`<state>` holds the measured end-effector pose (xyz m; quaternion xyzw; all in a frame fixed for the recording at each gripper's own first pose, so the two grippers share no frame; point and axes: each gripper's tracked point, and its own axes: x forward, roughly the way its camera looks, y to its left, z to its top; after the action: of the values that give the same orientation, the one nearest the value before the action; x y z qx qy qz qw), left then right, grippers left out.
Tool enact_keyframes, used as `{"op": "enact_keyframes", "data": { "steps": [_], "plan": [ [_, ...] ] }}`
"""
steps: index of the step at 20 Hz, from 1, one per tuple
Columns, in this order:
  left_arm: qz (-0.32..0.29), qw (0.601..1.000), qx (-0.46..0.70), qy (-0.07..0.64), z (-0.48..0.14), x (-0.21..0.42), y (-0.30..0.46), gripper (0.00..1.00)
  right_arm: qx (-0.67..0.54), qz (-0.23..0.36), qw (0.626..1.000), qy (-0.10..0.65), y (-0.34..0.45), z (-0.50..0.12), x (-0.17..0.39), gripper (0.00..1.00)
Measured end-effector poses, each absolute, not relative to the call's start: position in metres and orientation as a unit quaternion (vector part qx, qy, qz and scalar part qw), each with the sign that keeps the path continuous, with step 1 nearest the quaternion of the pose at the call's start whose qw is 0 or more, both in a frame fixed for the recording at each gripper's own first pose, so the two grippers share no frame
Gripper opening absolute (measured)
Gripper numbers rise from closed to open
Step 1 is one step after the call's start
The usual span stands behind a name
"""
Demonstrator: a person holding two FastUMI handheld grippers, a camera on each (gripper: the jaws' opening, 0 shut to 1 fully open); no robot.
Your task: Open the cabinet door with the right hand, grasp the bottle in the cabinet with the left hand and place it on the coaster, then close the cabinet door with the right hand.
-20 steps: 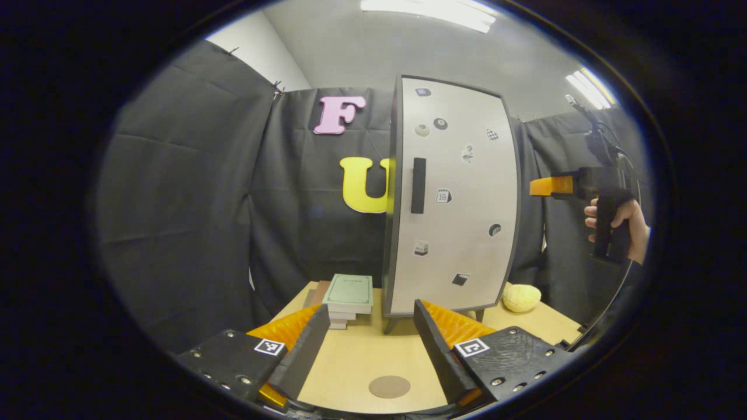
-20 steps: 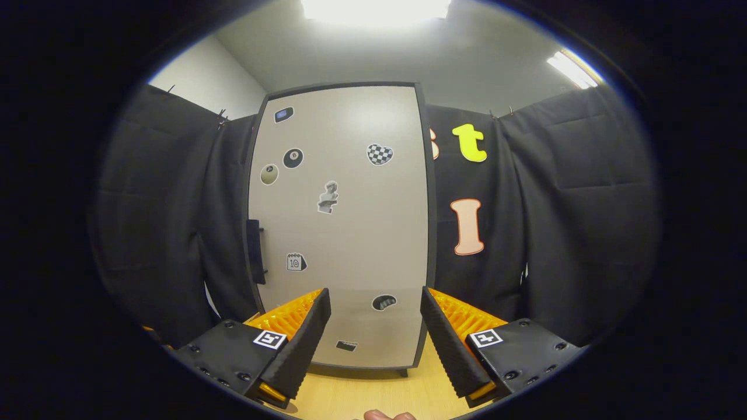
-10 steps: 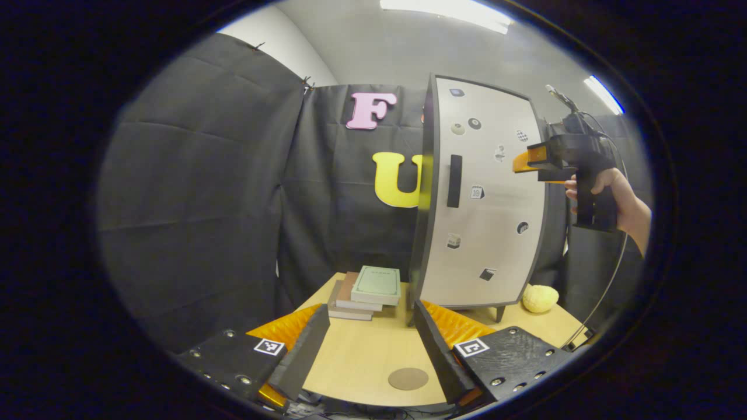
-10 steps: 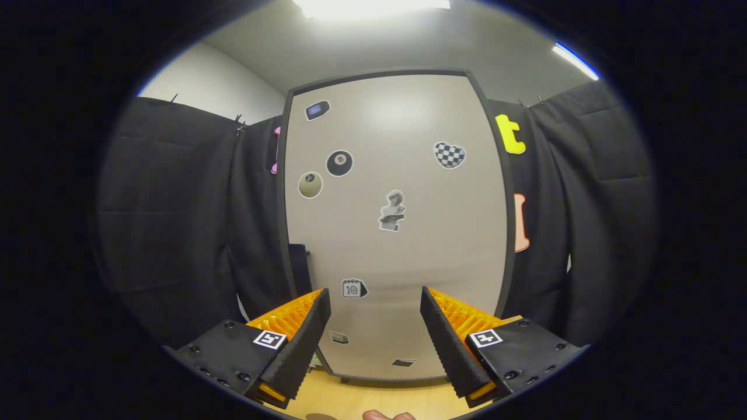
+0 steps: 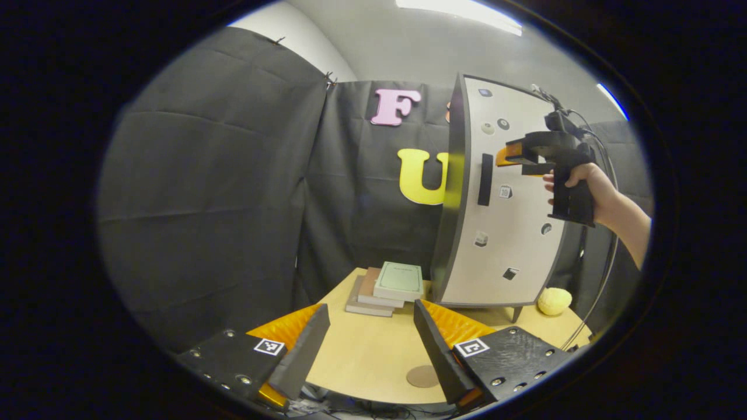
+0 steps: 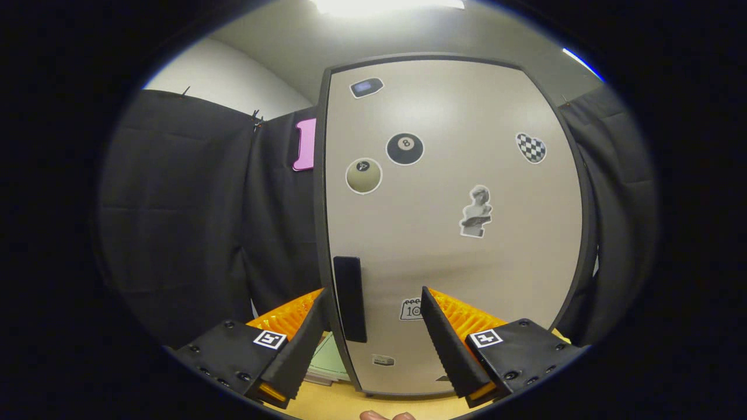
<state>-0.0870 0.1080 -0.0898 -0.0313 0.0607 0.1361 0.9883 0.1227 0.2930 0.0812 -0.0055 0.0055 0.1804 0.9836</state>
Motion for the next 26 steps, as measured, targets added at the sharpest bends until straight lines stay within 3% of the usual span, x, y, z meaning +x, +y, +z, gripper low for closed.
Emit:
{"op": "enact_keyframes", "data": {
  "steps": [10, 12, 14, 16, 17, 18, 19, 20, 24, 25, 26],
  "plan": [
    [0.176, 0.981, -0.049, 0.072, -0.104, -0.094, 0.153, 0.86, -0.047, 0.151, 0.987, 0.018, 0.321, 0.054, 0.167, 0.98],
    [0.182, 0.980, -0.043, 0.072, -0.103, -0.093, 0.159, 0.86, -0.050, 0.147, 0.988, 0.024, 0.323, 0.050, 0.174, 0.92],
    [0.183, 0.980, -0.036, 0.073, -0.102, -0.093, 0.162, 0.90, -0.047, 0.147, 0.988, 0.030, 0.326, 0.046, 0.176, 0.80],
    [0.181, 0.980, -0.031, 0.073, -0.101, -0.091, 0.163, 0.90, -0.045, 0.149, 0.987, 0.030, 0.330, 0.046, 0.178, 0.60],
    [0.180, 0.981, -0.030, 0.073, -0.101, -0.089, 0.163, 0.86, -0.044, 0.156, 0.986, 0.028, 0.334, 0.048, 0.177, 0.59],
    [0.178, 0.981, -0.029, 0.073, -0.100, -0.088, 0.163, 0.90, -0.045, 0.162, 0.985, 0.031, 0.338, 0.045, 0.178, 0.45],
    [0.177, 0.981, -0.029, 0.072, -0.099, -0.085, 0.162, 0.90, -0.050, 0.150, 0.987, 0.032, 0.334, 0.046, 0.177, 0.47],
    [0.175, 0.982, -0.028, 0.072, -0.099, -0.084, 0.161, 0.90, -0.046, 0.150, 0.987, 0.034, 0.335, 0.046, 0.174, 0.38],
    [0.172, 0.983, -0.020, 0.066, -0.094, -0.082, 0.158, 0.86, -0.036, 0.158, 0.986, 0.046, 0.334, 0.044, 0.176, 0.30],
    [0.172, 0.983, -0.021, 0.065, -0.094, -0.082, 0.157, 0.86, -0.032, 0.164, 0.985, 0.046, 0.337, 0.043, 0.181, 0.22],
    [0.172, 0.983, -0.022, 0.065, -0.095, -0.083, 0.156, 0.86, -0.028, 0.170, 0.984, 0.051, 0.335, 0.043, 0.176, 0.23]
  ]
}}
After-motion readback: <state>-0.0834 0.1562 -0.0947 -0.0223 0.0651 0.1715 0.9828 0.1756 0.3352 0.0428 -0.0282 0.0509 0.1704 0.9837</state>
